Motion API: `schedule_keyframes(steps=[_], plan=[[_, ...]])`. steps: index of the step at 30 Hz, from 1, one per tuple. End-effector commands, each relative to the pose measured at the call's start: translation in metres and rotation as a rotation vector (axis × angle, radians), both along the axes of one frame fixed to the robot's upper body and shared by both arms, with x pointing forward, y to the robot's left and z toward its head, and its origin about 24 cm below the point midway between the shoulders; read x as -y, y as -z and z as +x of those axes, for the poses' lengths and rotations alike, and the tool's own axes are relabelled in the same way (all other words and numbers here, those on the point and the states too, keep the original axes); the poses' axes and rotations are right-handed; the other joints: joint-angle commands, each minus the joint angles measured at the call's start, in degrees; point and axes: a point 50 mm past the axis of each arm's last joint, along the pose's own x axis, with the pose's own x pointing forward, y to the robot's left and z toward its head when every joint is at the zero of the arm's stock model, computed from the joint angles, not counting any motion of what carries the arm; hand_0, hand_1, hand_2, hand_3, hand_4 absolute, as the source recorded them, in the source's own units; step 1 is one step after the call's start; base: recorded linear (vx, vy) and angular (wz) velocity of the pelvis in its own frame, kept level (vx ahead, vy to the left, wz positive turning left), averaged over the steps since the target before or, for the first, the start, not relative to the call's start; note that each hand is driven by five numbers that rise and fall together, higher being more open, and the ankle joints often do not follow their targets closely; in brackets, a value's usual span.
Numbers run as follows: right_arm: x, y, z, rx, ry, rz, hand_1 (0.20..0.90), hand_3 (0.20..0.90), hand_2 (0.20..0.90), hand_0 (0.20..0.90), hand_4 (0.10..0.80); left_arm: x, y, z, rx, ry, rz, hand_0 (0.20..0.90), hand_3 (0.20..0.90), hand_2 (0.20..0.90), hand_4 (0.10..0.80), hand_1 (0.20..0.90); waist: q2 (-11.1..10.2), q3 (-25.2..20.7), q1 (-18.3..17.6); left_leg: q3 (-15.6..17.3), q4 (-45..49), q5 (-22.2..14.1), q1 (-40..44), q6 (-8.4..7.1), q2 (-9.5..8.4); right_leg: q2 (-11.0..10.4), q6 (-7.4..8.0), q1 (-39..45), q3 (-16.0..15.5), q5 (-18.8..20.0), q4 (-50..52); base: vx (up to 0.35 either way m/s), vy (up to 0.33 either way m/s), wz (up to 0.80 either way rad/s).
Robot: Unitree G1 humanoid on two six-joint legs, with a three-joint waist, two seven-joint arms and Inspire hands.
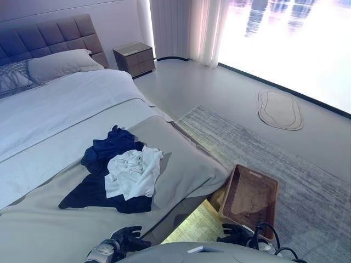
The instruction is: Pick up the clothes from the bed and place them into the basket
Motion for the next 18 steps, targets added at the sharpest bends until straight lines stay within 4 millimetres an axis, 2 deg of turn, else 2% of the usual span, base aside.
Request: schedule_keyframes(steps=[1,13,18], plan=[[-0.004,-0.002,0.018,0.028,-0.036,0.002,0.9,0.9,0.9,0.9,0.8,-0.003,-0.003,0.018,0.025,0.021,0.014,0.9,0.9,0.9,0.8,0.9,-1.61,2.57,0.06,1.8,0.39,-5.91,1.21,3.71,-4.59,0.39,0.12,3.08,-2.32,-5.12,2.4,0.0,0.0,0.0],[-0.004,-0.001,0.015,0.002,-0.019,0.024,0.9,0.9,0.9,0.9,0.8,-0.004,-0.003,0.016,0.018,0.019,0.022,0.9,0.9,0.9,0.8,0.9,-1.49,2.79,0.17,1.8,0.39,-6.0,1.37,3.71,-4.61,0.11,0.2,3.37,-2.9,-5.25,2.46,0.006,0.0,0.0],[-0.006,0.001,0.006,-0.029,0.109,0.108,0.9,0.9,0.9,0.9,0.8,-0.005,-0.002,0.014,0.018,0.008,0.03,0.9,0.9,0.9,0.8,0.9,-1.43,2.58,0.59,1.62,0.39,-5.81,1.27,3.59,-4.48,-0.01,0.17,3.52,-3.69,-5.66,3.06,0.044,-0.002,0.04]])
